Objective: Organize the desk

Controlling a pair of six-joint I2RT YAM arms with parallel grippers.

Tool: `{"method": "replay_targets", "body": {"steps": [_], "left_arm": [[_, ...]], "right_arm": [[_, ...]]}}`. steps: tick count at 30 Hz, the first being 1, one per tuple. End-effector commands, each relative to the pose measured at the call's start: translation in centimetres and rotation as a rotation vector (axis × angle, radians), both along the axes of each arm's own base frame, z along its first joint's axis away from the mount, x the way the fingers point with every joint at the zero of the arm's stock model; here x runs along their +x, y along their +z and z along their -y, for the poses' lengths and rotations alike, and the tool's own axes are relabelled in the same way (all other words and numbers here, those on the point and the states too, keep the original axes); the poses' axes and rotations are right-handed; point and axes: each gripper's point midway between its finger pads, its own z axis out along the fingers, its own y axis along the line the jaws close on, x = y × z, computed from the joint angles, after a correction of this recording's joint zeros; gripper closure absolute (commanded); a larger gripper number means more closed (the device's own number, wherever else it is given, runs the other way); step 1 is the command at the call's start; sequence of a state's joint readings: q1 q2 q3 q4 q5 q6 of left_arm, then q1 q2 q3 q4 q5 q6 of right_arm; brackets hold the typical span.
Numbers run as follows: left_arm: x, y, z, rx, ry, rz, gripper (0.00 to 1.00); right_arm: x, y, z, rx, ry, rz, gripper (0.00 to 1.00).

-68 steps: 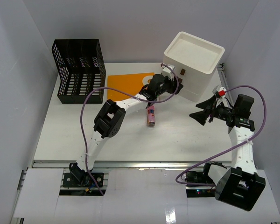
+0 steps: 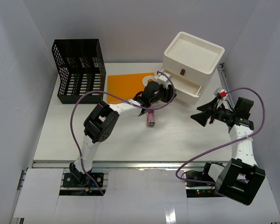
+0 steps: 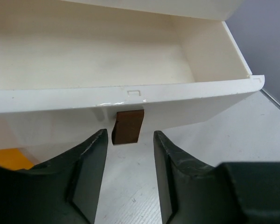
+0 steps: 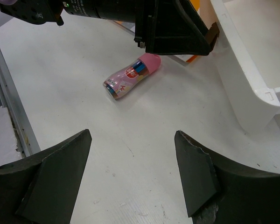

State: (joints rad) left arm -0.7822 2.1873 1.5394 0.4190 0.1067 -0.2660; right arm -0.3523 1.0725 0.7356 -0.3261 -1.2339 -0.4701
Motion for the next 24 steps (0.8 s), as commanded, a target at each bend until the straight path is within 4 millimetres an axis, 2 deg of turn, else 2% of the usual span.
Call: {"method": "replay_targets", "body": {"steps": [1,4,7,10,12,13,14,15,17,18,20,22,24], "left_arm": [[-1.7,6.2,-0.1,-0.079,-0.034,0.036,0.30],[-2.6,8.4,-1.1,-0.097,-0.034,0.062,0.20],[-4.0,9.8,-2.6,-0.088,-0.040,0.091,0.15],[-6.2,11.1,-5.5,-0.054,-0.035,0.129,0.08],[-7.5,9.9,-7.7,-0.003,-0.027,0.123,0.07],[-8.1,10.0,-8.6,0.011,-0.022,0.132,0.07],[-8.6,11.3,-9.6,0.010,-0.013,0.160,0.06],[-9.7,11.0,-11.5,0.045,0.003,0.163,0.05],[-10.7,9.6,-14.8,0.130,0.059,0.139,0.03],[-11.4,8.1,-15.9,0.168,0.068,0.123,0.02],[-12.3,7.4,-19.0,0.223,0.130,0.130,0.02],[-13.4,8.3,-21.7,0.244,0.184,0.171,0.02],[-14.1,8.2,-23.8,0.276,0.224,0.201,0.02]], "right_arm": [[0.0,-0.3,-0.1,-0.013,0.014,0.031,0.21],[0.2,-0.8,-0.3,-0.042,0.007,0.022,0.21],[0.4,-0.7,-1.0,-0.078,0.022,0.021,0.21],[0.9,-0.4,-1.8,-0.140,0.027,0.028,0.21],[1.1,-0.9,-3.1,-0.196,0.040,0.002,0.21],[1.2,-1.0,-3.5,-0.215,0.044,-0.007,0.21],[1.3,-0.6,-4.0,-0.227,0.050,-0.011,0.21],[1.5,-0.5,-5.6,-0.272,0.072,-0.019,0.21],[2.1,-1.2,-7.2,-0.344,0.065,-0.058,0.21],[1.8,-1.1,-8.9,-0.358,0.098,-0.060,0.21],[2.2,-1.2,-11.0,-0.385,0.101,-0.094,0.19],[3.2,-1.9,-13.0,-0.412,0.086,-0.168,0.17],[4.0,-2.8,-14.4,-0.438,0.054,-0.238,0.17]]}}
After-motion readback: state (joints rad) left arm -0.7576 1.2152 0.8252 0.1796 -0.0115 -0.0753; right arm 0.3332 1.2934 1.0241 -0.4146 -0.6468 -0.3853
